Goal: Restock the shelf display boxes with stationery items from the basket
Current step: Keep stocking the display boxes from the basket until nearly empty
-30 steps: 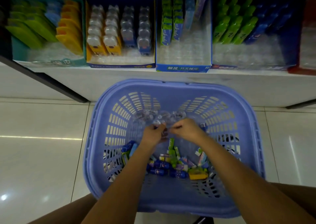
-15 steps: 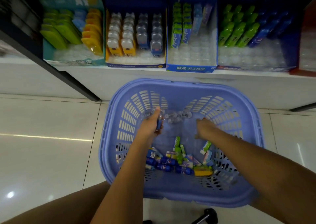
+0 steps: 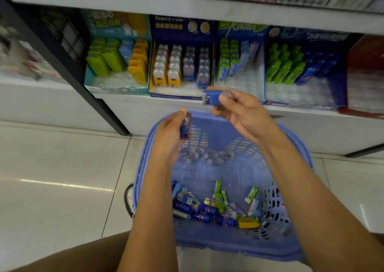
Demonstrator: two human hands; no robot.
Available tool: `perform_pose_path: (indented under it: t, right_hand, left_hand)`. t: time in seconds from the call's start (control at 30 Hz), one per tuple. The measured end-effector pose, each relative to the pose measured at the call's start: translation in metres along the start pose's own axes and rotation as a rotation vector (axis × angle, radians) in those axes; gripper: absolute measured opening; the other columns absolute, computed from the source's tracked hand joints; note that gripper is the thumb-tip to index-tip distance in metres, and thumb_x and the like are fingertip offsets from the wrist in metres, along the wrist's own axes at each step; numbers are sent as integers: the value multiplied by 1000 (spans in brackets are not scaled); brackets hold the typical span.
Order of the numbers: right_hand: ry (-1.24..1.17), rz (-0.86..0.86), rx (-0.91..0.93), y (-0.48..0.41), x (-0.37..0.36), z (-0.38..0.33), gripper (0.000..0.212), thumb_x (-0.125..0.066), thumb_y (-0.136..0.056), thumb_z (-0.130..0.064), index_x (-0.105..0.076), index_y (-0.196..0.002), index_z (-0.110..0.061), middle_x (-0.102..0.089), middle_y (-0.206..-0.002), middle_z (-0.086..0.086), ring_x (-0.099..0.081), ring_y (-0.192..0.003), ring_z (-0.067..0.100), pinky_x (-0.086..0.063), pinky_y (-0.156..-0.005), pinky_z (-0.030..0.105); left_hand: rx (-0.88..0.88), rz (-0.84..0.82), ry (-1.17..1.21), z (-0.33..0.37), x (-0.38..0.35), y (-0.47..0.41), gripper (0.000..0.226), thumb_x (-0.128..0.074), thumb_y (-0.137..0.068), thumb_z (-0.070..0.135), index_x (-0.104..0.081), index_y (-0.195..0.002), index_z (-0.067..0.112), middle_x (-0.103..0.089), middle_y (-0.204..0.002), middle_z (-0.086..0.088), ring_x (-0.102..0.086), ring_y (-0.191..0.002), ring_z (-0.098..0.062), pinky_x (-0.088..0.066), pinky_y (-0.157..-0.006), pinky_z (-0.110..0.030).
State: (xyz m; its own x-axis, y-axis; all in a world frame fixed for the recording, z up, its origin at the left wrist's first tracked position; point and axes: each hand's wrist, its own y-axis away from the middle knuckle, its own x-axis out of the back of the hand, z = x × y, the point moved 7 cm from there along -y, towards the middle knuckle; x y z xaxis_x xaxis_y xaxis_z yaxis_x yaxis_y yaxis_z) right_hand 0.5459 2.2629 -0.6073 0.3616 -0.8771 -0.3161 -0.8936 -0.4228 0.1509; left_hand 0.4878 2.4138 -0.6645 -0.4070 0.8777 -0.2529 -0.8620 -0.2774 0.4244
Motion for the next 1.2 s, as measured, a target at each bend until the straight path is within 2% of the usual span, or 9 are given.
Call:
perform_pose_path:
  t: [0.1, 0.2, 0.37, 0.7, 0.8, 0.9, 0.97, 1.07, 1.2]
  right_hand:
    - [702, 171, 255, -27, -12, -49, 17, -70, -84, -17, -63, -97, -26, -65, -80, -12, -61, -63, 4, -51, -63, 13]
    - [1055, 175, 400, -54, -37, -67, 21, -72, -81, -20, -66, -100, -17, -64, -87, -8, -56, -68, -2, -48, -67, 10]
    - [1454, 86, 361, -89, -50, -46, 28, -67, -86, -22, -65, -113, -13, -63, -105, 11, -58, -92, 24, -44, -80, 29]
    - [1488, 144, 443, -94, -48, -40, 31, -71, -81, -25, -71, -105, -7, -60, -109, 11, -46, -106, 29, -36, -84, 27]
    - [1555, 135, 350, -98, -50, -42, 32, -62, -87, -29, -64, -112, -10, -50, -121, 7, -41, -108, 24, -33, -85, 25]
    - [1669, 34, 462, -76, -66, -45, 36, -52, -94, -29, -57, -126, -12, -44, -131, 7, -42, -111, 23, -36, -91, 30]
    - [1410, -35, 386, -54, -65, -42, 38, -56, -93, -33, -56, -128, -18, -52, -123, 2, -52, -96, 11, -44, -88, 25]
    - [870, -93, 162, -34, -56, -30, 25, -67, -85, -30, -62, -109, -26, -65, -98, -7, -64, -76, 7, -52, -69, 18]
    - [787, 134, 228, -35, -26, -47, 20, -72, -82, -22, -61, -98, -22, -64, -90, -9, -63, -79, 4, -52, -70, 14]
  left_hand:
    - [-82, -18, 39, 21, 4, 6, 29, -49, -98, 29, -68, -83, 13, -62, -66, 3, -57, -61, -10, -51, -60, -20]
    - [-94, 19, 55, 28, 11, 7, 25, -48, -99, 21, -65, -83, 13, -61, -76, -2, -59, -69, -11, -53, -62, -17]
    - [-107, 43, 65, 30, 19, 6, 18, -47, -99, 15, -63, -95, 8, -59, -79, -2, -59, -75, -11, -56, -73, -22]
    - [-152, 51, 102, 30, 14, 2, 25, -52, -96, 7, -56, -120, 6, -65, -109, -7, -65, -93, -12, -56, -79, -19]
    - [-139, 62, 78, 29, 11, 1, 31, -49, -97, 5, -52, -127, 3, -61, -124, -13, -61, -108, -20, -53, -91, -26]
    - [-170, 80, -4, 28, 9, 2, 34, -51, -96, 8, -53, -130, 6, -58, -129, -15, -56, -120, -25, -47, -101, -36]
    - [-235, 83, -50, 32, 7, 4, 32, -54, -96, 12, -55, -127, 11, -60, -126, -13, -57, -117, -22, -47, -101, -37]
    - [-323, 38, -34, 42, -1, 5, 27, -58, -93, 13, -59, -119, 20, -63, -122, -7, -59, -116, -19, -48, -99, -35]
    - [-509, 32, -360, 54, -14, 4, 32, -56, -95, 19, -53, -127, 22, -59, -125, 4, -57, -112, -5, -44, -88, -9]
